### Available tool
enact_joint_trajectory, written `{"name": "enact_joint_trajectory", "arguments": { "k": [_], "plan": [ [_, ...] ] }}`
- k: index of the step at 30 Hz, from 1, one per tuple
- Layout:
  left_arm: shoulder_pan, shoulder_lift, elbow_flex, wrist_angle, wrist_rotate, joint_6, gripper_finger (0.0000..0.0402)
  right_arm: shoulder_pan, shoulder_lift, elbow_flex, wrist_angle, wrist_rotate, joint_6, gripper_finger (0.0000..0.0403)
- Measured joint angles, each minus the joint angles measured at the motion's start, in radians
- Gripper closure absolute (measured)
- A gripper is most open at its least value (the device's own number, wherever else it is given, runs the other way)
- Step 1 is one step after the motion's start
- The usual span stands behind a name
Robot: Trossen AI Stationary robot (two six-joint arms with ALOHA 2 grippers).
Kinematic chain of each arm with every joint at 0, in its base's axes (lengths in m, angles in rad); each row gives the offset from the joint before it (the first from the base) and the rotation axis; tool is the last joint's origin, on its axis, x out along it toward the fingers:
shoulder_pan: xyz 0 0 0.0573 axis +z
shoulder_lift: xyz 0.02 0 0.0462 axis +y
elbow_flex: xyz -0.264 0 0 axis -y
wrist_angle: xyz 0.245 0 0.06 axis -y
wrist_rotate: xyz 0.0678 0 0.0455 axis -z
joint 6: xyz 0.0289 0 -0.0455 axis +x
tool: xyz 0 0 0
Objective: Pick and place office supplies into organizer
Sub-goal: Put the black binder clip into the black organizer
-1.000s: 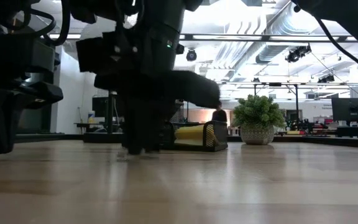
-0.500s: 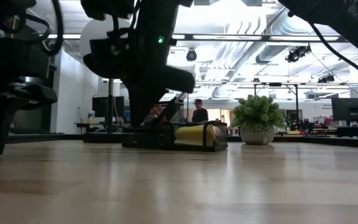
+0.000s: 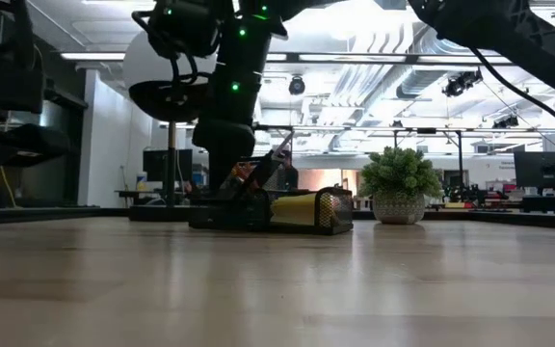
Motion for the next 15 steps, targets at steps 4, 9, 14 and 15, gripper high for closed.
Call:
{"name": "enact_joint_trajectory", "arguments": {
  "k": [4, 9, 14, 15],
  "plan": [
    [0.002, 0.0, 0.0, 0.0, -0.006, 0.0, 0.0394, -0.018, 0.0, 0.0, -0.008, -0.005, 0.085, 0.0403],
    [0.002, 0.0, 0.0, 0.0, -0.006, 0.001, 0.0394, -0.036, 0.0, 0.0, -0.015, -0.037, 0.191, 0.0403],
    [0.002, 0.0, 0.0, 0.0, -0.006, 0.001, 0.0394, -0.046, 0.0, 0.0, -0.015, -0.056, 0.264, 0.0403],
    [0.002, 0.0, 0.0, 0.0, -0.006, 0.001, 0.0394, -0.046, 0.0, 0.0, -0.015, -0.065, 0.271, 0.0403]
  ]
}}
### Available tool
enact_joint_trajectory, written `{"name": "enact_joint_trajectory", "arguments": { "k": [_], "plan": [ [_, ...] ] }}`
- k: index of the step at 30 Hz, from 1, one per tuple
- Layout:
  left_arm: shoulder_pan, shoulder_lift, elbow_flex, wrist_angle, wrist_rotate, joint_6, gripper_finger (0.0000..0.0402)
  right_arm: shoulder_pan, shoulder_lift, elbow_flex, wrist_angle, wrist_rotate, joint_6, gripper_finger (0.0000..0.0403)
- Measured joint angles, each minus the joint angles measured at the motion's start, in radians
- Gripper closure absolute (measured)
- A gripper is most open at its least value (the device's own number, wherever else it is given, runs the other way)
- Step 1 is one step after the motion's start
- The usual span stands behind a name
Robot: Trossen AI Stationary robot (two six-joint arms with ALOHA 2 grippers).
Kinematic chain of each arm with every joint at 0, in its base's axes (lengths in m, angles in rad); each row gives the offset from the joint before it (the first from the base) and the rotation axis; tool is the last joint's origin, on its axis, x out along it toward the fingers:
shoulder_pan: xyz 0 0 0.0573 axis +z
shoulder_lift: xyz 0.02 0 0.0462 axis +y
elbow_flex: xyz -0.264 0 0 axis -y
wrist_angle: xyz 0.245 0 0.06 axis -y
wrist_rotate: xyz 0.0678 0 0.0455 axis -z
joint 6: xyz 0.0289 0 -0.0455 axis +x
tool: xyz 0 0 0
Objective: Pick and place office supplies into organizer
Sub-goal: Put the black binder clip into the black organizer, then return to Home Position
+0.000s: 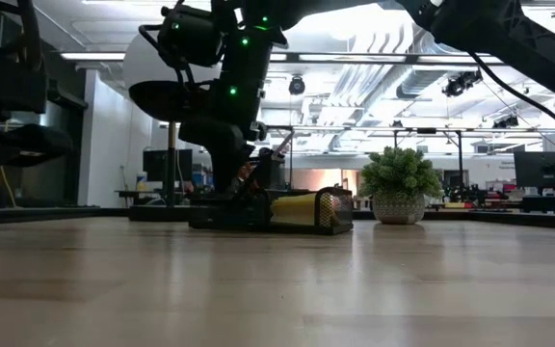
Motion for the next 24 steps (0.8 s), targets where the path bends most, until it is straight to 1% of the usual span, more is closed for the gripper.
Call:
{"name": "enact_joint_trajectory", "arguments": {
  "k": [5, 11, 17, 21, 24],
  "plan": [
    [0.0, 0.0, 0.0, 0.0, 0.0, 0.0, 0.0394, 0.0, 0.0, 0.0, 0.0, -0.005, 0.042, 0.0399],
    [0.0, 0.0, 0.0, 0.001, 0.0, 0.0, 0.0394, 0.001, 0.0, 0.0, 0.0, 0.029, 0.049, 0.0362],
    [0.0, 0.0, 0.0, 0.001, 0.0, -0.001, 0.0394, 0.001, -0.001, 0.001, 0.0, 0.022, 0.046, 0.0321],
    [0.0, 0.0, 0.0, 0.001, 0.0, -0.001, 0.0394, 0.007, -0.003, 0.001, -0.007, 0.008, 0.04, 0.0307],
    [0.0, 0.0, 0.0, 0.001, 0.0, -0.001, 0.0394, 0.027, -0.012, 0.001, -0.019, 0.045, 0.013, 0.0305]
  ]
}}
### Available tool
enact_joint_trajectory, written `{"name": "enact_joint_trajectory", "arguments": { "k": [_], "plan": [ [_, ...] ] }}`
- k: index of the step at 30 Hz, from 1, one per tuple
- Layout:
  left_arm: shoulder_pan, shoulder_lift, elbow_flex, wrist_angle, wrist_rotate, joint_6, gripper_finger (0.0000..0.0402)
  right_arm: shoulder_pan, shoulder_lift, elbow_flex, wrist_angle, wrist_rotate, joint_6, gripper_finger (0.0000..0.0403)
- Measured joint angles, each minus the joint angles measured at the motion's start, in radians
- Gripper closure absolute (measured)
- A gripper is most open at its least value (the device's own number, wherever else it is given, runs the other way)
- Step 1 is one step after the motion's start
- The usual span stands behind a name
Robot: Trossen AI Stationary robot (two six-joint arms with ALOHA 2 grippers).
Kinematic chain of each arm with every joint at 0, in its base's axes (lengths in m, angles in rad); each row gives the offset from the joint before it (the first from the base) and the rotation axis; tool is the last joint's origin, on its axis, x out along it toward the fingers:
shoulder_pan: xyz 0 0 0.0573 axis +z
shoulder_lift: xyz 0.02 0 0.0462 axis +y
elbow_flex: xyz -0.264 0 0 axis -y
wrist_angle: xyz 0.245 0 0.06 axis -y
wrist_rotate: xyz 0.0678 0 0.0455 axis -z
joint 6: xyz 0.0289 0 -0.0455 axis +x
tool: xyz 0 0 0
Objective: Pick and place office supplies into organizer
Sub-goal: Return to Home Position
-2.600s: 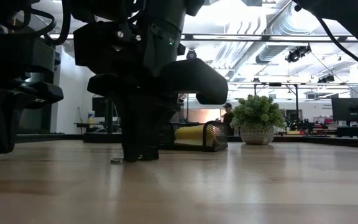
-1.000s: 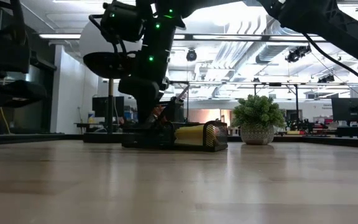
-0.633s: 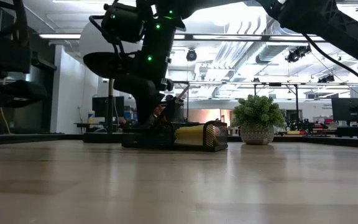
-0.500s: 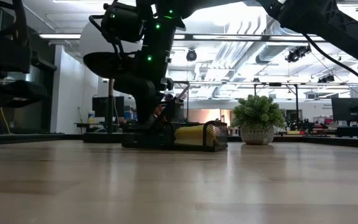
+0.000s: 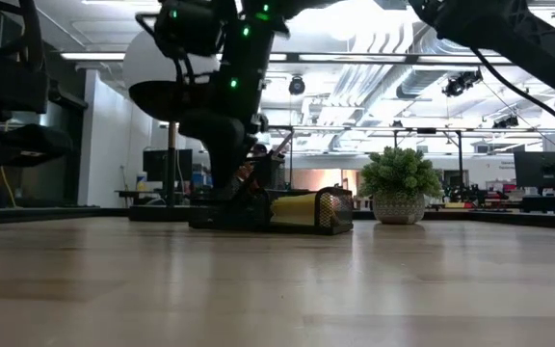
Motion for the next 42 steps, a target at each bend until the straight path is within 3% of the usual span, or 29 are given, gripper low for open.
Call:
{"name": "enact_joint_trajectory", "arguments": {
  "k": [4, 10, 16, 19, 23, 29, 31, 35, 38, 42],
  "plan": [
    [0.0, 0.0, 0.0, -0.003, 0.0, 0.0, 0.0394, 0.031, -0.024, 0.001, -0.069, 0.039, -0.005, 0.032],
    [0.0, 0.0, 0.0, -0.011, -0.017, 0.005, 0.0394, 0.077, -0.062, 0.001, -0.215, 0.035, 0.043, 0.0394],
    [0.001, 0.0, 0.0, -0.012, -0.041, 0.024, 0.0394, 0.132, -0.111, 0.001, -0.246, -0.004, 0.055, 0.0396],
    [0.001, -0.005, 0.0, -0.01, -0.105, 0.062, 0.0394, 0.156, -0.134, 0.0, -0.286, -0.001, 0.058, 0.0398],
    [0.002, -0.06, 0.0, 0.028, -0.263, 0.134, 0.0394, 0.187, -0.153, 0.0, -0.348, 0.055, 0.105, 0.04],
    [0.003, -0.299, 0.0, 0.077, -0.435, 0.248, 0.0394, 0.225, -0.162, -0.004, -0.364, 0.102, 0.162, 0.04],
    [0.003, -0.399, 0.0, 0.135, -0.421, 0.314, 0.0394, 0.238, -0.162, -0.004, -0.363, 0.1, 0.173, 0.04],
    [0.003, -0.557, -0.04, 0.377, -0.256, 0.511, 0.0394, 0.272, -0.162, -0.004, -0.362, 0.11, 0.203, 0.0399],
    [0.008, -0.627, -0.096, 0.481, -0.163, 0.623, 0.04, 0.296, -0.162, -0.004, -0.352, 0.111, 0.235, 0.04],
    [0.089, -0.678, -0.17, 0.562, -0.025, 0.66, 0.04, 0.326, -0.163, -0.047, -0.281, 0.11, 0.244, 0.0401]
  ]
}}
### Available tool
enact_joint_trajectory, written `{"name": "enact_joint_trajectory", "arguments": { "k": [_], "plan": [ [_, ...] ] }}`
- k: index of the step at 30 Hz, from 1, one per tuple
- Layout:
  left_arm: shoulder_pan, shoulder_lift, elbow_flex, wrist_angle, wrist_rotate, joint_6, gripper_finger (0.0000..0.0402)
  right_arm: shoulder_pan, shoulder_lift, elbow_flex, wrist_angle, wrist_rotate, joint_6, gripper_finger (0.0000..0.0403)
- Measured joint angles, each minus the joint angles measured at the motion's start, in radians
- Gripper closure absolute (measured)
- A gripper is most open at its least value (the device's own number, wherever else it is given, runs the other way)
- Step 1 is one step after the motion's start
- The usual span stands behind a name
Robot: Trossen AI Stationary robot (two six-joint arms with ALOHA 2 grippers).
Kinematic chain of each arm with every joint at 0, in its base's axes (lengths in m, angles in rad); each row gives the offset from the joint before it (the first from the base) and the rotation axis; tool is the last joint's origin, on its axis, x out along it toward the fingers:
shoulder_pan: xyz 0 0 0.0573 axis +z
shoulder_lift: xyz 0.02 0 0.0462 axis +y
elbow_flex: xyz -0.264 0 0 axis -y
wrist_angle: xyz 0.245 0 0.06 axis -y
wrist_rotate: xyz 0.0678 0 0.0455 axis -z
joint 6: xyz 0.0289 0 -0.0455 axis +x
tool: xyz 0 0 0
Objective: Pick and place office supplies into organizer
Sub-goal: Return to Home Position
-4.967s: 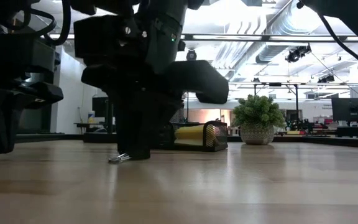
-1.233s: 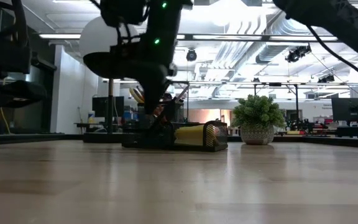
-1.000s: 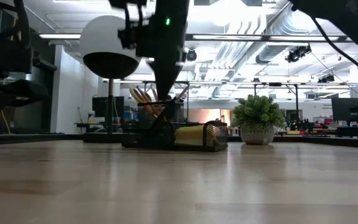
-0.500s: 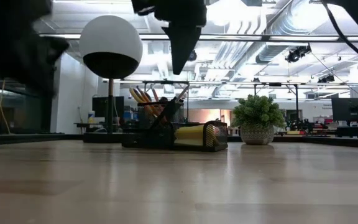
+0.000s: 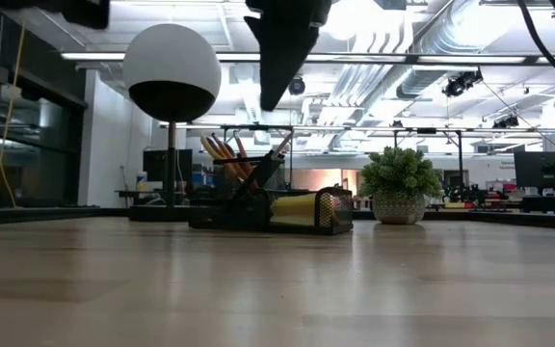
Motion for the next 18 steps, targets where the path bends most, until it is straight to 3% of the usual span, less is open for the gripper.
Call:
{"name": "enact_joint_trajectory", "arguments": {
  "k": [9, 18],
  "plan": [
    [0.283, 0.007, -0.042, 0.102, 0.359, 0.015, 0.0401, 0.008, 0.0, -0.118, 0.065, -0.028, 0.021, 0.0401],
    [0.444, -0.015, -0.042, 0.081, 0.377, 0.015, 0.0401, 0.008, 0.001, -0.188, 0.088, -0.031, 0.035, 0.0401]
  ]
}}
